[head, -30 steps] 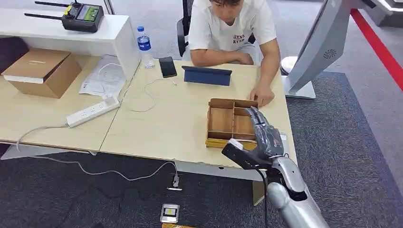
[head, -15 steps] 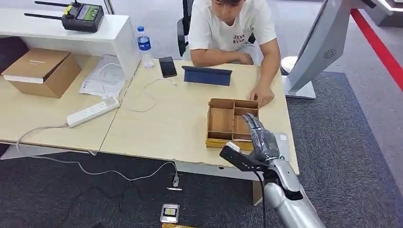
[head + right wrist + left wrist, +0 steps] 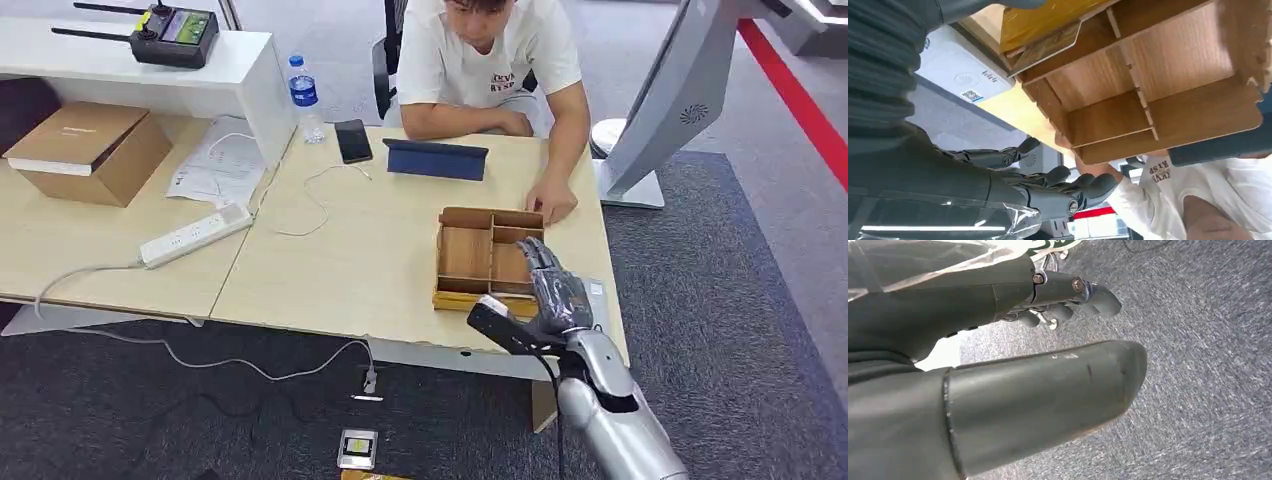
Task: Pass the card to the sensor for recognition and then transmit it.
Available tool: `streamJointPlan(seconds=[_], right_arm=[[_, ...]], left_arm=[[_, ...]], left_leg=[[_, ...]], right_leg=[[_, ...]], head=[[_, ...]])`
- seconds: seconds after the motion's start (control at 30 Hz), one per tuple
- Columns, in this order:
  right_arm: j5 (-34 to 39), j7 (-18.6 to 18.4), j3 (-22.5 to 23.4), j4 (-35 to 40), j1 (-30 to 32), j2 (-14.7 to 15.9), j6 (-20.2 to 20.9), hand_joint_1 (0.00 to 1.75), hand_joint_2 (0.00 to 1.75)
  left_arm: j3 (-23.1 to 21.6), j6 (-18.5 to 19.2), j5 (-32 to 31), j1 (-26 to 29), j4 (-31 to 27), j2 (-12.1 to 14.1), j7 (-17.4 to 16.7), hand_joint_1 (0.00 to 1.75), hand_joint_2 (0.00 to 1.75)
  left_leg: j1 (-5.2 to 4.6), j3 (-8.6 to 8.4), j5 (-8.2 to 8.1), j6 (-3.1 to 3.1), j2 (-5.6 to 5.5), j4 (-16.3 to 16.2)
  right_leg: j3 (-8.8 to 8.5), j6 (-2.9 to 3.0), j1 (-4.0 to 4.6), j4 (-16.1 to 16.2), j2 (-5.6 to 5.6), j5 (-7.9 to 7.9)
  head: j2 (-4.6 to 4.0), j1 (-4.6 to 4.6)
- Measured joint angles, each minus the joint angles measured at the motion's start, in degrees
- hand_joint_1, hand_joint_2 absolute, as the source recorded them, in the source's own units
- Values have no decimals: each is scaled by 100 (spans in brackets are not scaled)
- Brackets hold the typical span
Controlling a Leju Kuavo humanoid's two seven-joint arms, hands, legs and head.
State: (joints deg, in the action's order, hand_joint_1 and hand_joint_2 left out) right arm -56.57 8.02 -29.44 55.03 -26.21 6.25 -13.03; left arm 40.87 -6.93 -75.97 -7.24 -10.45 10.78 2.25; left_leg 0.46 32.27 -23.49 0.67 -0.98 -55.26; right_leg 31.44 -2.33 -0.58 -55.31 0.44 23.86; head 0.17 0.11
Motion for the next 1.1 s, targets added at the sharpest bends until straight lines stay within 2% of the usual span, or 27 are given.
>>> streamJointPlan(seconds=[0.13, 0.33, 0.43, 1.1], right_arm=[[-111, -20, 31, -148, -36, 4, -96, 0, 175], [-756, -160, 83, -378, -94, 85, -745, 0, 175], [-839, -168, 120, -483, -117, 122, -922, 0, 175], [-813, -92, 227, -929, -150, 144, -944, 0, 175]], left_arm=[[0, 0, -2, 0, 0, 0, -22, 0, 0], [4, 0, -46, -1, -2, 0, -2, 0, 0], [4, 0, -59, 1, 0, 0, 9, 0, 0], [4, -2, -74, -1, 0, -2, 24, 0, 0]], left_leg=[[0, 0, 0, 0, 0, 0], [0, 0, 0, 0, 0, 0], [0, 0, 0, 0, 0, 0], [0, 0, 0, 0, 0, 0]], right_leg=[[0, 0, 0, 0, 0, 0], [2, 0, 0, 0, 0, 0], [1, 0, 0, 0, 0, 0], [1, 0, 0, 0, 0, 0]], head=[[2, 0], [2, -2], [2, -2], [2, 0]])
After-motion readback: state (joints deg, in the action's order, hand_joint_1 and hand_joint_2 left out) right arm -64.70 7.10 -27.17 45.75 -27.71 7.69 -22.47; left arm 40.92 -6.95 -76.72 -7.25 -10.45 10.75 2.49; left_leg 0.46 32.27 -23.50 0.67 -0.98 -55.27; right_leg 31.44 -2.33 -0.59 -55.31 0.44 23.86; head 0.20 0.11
